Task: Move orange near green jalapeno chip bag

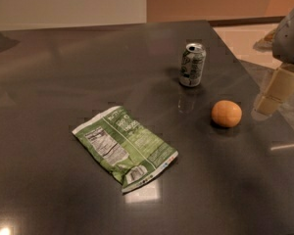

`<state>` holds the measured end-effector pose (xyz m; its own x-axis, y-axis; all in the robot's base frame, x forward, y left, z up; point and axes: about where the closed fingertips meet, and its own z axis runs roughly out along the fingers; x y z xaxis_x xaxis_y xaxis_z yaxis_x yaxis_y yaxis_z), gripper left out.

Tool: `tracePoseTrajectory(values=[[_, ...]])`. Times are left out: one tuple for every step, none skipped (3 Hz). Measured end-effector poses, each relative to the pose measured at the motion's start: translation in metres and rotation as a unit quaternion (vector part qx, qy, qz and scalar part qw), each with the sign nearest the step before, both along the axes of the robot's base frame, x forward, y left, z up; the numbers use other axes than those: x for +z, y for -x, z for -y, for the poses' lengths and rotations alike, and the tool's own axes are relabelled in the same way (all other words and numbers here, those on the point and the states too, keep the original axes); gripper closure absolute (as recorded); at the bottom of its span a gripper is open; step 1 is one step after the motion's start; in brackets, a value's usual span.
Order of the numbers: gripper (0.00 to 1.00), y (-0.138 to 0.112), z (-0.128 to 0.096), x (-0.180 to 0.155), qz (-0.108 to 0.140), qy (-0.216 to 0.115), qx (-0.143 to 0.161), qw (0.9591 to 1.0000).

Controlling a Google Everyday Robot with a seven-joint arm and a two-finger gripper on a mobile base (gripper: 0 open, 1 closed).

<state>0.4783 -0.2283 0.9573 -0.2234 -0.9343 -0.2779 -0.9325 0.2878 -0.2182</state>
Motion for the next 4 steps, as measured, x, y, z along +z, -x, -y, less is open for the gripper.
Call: tracePoseTrajectory(values=[[0.00, -0.015, -0.002, -0.022, -0.015, -0.025, 0.007, 0.9996], [0.00, -0.023, -0.008, -0.048, -0.034, -0.042, 0.017, 0.9984], [0.00, -0.024, -0.012, -0.072, -0.055, -0.050, 0.023, 0.9969], [0.00, -0.023, -0.011, -0.092, -0.074, -0.055, 0.025, 0.9954]])
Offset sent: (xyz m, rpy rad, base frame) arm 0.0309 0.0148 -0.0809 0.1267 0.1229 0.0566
